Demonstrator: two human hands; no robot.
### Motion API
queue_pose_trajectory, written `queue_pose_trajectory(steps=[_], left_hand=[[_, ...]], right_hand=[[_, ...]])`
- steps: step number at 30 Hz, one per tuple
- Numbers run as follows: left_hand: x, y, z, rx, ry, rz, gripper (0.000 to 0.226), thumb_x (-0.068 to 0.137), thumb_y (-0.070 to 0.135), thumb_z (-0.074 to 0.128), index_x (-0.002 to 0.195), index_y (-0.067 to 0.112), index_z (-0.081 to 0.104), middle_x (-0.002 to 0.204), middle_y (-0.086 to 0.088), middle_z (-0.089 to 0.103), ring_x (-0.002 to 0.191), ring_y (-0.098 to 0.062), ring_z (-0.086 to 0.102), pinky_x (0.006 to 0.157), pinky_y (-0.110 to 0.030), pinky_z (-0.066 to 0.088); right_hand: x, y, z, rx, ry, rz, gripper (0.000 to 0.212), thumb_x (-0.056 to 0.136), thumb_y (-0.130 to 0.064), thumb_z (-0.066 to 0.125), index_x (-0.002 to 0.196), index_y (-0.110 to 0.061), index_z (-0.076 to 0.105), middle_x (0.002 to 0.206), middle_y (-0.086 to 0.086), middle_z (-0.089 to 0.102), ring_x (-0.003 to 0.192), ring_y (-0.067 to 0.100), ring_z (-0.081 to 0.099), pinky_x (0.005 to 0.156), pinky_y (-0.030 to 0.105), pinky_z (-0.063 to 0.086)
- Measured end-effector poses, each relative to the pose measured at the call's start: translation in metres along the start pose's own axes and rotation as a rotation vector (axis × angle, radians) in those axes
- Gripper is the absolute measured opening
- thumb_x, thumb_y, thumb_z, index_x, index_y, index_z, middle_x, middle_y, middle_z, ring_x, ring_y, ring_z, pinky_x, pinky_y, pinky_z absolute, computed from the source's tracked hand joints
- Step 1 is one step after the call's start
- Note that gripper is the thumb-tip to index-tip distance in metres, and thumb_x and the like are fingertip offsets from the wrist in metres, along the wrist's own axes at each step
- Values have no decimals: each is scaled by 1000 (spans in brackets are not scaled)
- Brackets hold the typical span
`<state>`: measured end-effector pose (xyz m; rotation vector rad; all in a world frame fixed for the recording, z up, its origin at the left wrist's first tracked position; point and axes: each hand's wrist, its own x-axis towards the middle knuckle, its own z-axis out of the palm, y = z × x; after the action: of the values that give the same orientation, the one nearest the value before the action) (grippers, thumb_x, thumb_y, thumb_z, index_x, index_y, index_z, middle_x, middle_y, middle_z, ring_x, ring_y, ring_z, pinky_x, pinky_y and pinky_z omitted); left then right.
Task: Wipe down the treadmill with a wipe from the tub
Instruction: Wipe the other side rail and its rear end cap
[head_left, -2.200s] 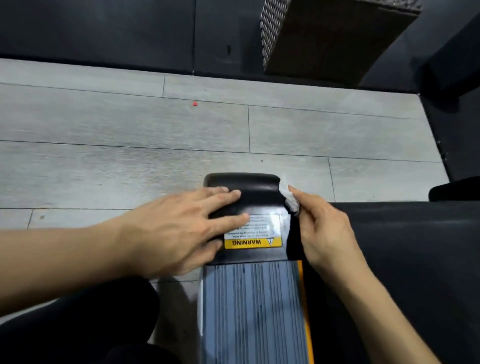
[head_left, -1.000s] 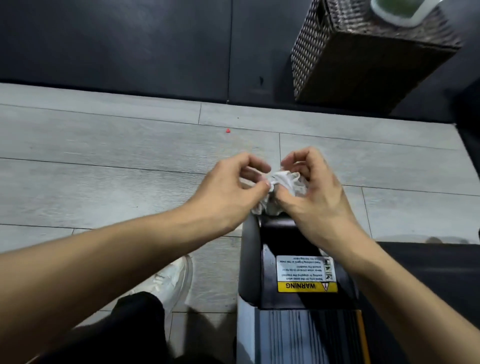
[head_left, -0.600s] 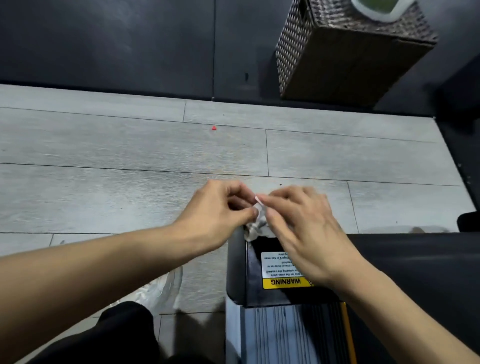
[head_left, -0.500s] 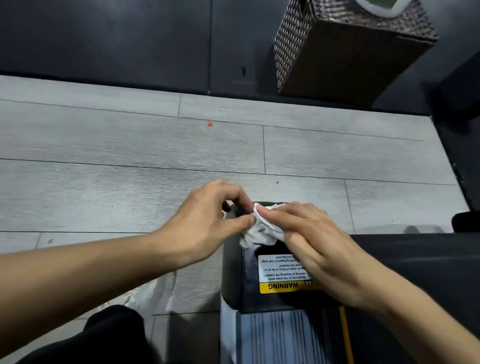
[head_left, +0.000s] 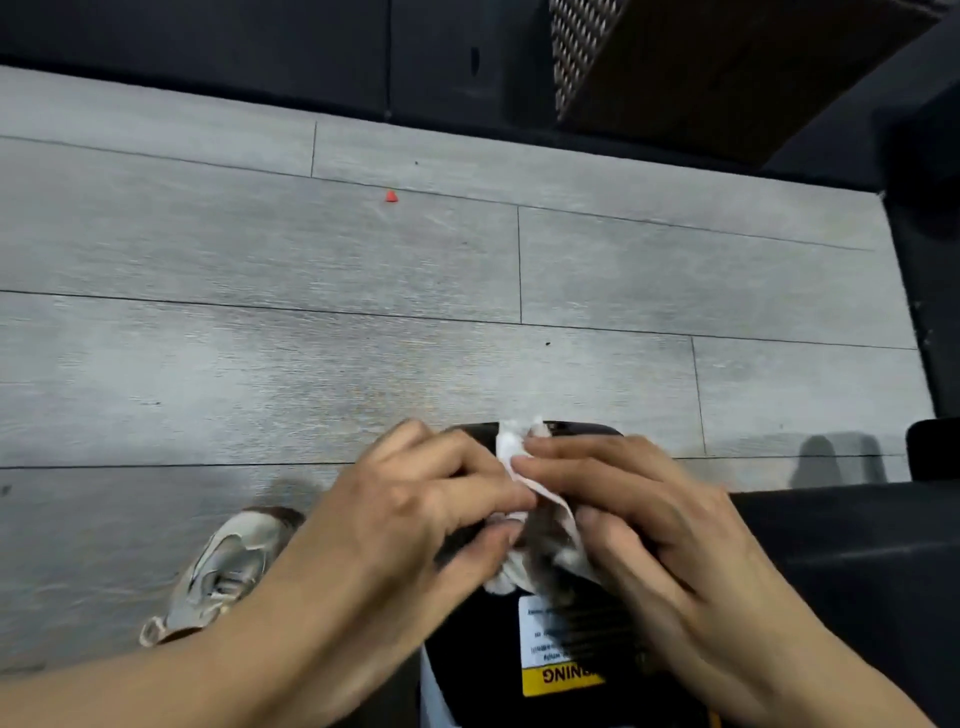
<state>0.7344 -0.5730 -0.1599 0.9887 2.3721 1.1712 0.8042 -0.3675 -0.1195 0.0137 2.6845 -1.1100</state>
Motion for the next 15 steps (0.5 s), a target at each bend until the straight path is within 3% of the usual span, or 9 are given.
queue_pose_trajectory(steps=[2, 6, 11, 13, 15], left_hand=[[1, 2, -3, 5, 39, -15, 17, 88, 45, 61, 99, 35, 70, 93, 22, 64, 86, -1, 56, 79, -9, 40], [-2, 3, -6, -30, 120, 19, 15, 93, 37, 70, 92, 22, 71, 92, 14, 65, 85, -6, 64, 79, -18, 48], [-15, -4, -8, 221, -21, 226, 34, 94, 48, 69, 109, 20, 80, 111, -1, 73, 102, -19, 69, 87, -33, 55], [-18, -5, -7, 286, -39, 259, 35, 94, 51, 68, 113, 23, 79, 111, -1, 74, 102, -20, 70, 90, -34, 54], [-18, -4, -6, 330, -58, 277, 35, 94, 51, 68, 116, 26, 78, 110, -1, 74, 102, -22, 70, 93, -36, 54]], right_hand=[[-2, -4, -5, -63, -70, -35, 40, 95, -47, 56, 133, -40, 63, 136, -23, 57, 132, 0, 50, 105, 15, 39], [14, 10, -10, -40, -112, -76, 36, 92, -35, 55, 124, -36, 71, 128, -21, 64, 121, -1, 59, 97, 15, 46], [67, 21, -10, -14, -315, -145, 37, 93, -29, 52, 124, -34, 71, 130, -18, 66, 122, -6, 58, 103, 22, 47], [91, 23, -1, -52, -437, -137, 40, 93, -22, 49, 125, -36, 70, 128, -16, 68, 117, -3, 61, 99, 16, 46], [119, 36, 11, -157, -510, -53, 41, 94, -16, 49, 121, -36, 72, 119, -9, 73, 105, 3, 65, 87, 6, 43]])
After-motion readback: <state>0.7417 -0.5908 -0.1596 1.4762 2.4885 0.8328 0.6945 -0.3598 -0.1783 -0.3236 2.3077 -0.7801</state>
